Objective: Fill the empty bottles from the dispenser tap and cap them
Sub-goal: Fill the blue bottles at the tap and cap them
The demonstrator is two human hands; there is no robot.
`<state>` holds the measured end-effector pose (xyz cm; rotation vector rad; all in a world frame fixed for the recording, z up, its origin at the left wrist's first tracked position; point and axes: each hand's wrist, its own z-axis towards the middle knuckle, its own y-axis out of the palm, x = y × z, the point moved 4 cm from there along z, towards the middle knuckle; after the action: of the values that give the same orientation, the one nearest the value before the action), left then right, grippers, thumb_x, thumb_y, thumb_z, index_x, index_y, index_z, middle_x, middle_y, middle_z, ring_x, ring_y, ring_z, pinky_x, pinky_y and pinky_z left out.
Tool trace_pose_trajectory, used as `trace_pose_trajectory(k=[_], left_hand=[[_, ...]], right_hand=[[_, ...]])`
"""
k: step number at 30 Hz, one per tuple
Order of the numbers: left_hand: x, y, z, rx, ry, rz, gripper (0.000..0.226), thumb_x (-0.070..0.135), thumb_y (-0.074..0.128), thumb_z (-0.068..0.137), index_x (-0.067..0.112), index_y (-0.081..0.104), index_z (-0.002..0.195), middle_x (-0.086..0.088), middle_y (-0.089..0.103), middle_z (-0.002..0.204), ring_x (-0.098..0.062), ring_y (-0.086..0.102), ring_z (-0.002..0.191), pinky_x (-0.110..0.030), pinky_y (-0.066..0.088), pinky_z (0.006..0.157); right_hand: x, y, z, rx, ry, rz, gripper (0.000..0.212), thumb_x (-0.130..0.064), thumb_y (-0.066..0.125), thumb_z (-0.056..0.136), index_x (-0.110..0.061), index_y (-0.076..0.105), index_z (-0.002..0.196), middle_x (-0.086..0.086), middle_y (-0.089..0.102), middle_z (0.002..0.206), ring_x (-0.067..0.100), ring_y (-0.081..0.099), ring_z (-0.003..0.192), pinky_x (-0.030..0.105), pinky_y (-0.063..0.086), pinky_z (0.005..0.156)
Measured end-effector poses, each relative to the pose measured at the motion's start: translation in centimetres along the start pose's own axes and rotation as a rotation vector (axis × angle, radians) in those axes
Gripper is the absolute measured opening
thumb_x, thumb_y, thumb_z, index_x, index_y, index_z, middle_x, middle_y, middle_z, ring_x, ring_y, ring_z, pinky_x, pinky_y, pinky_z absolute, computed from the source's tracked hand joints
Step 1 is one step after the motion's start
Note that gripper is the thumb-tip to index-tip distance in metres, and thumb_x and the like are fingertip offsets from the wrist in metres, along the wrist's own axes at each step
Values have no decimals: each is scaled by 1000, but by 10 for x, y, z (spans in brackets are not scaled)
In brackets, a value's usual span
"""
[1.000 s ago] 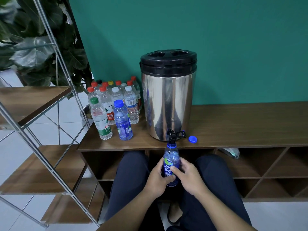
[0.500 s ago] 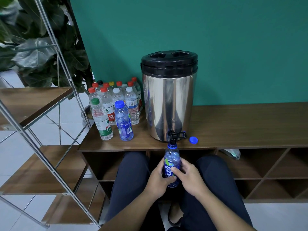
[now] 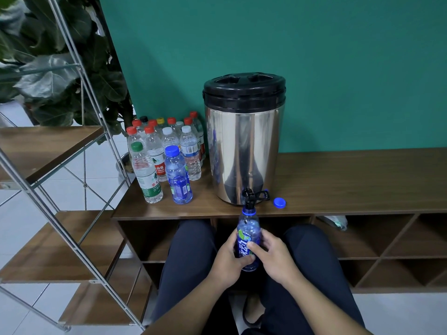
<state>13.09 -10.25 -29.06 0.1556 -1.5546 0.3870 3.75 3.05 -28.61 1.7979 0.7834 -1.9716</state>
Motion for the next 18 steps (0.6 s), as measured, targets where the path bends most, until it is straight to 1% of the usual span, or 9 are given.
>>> trace_pose_trajectory(k=[2,9,14,18], left_hand=[[0,0,0,2,0,-2,76,-12,77,92,24,56,156,3,76,138,-16,71,131,-30,54,114],[-2,0,1,-8,-13,25,79,-7,79,92,28,54,159,5,75,140,-14,71,132,-36,53,117],[-3,0,1,-5,-13,20,77,-7,79,93,27,55,157,5,76,139,-15,71,131,-36,54,116],[-3,0,1,-5,-13,3,78,-9,79,93,26,54,158,3,76,139,-15,72,130,-34,55,114]], right_hand=[[0,0,0,2,0,4,34,-10,76,105,-26,74,135,-3,83,124,18,78,119,53,59,110],[-1,0,0,-5,2,12,36,-10,76,105,-26,73,137,-4,82,126,17,78,120,50,59,111],[1,0,0,4,5,11,34,-7,76,104,-25,74,134,-3,83,123,17,78,118,50,60,110],[1,0,1,-2,-5,12,36,-8,76,105,-24,73,137,-2,82,125,19,78,120,49,59,111]])
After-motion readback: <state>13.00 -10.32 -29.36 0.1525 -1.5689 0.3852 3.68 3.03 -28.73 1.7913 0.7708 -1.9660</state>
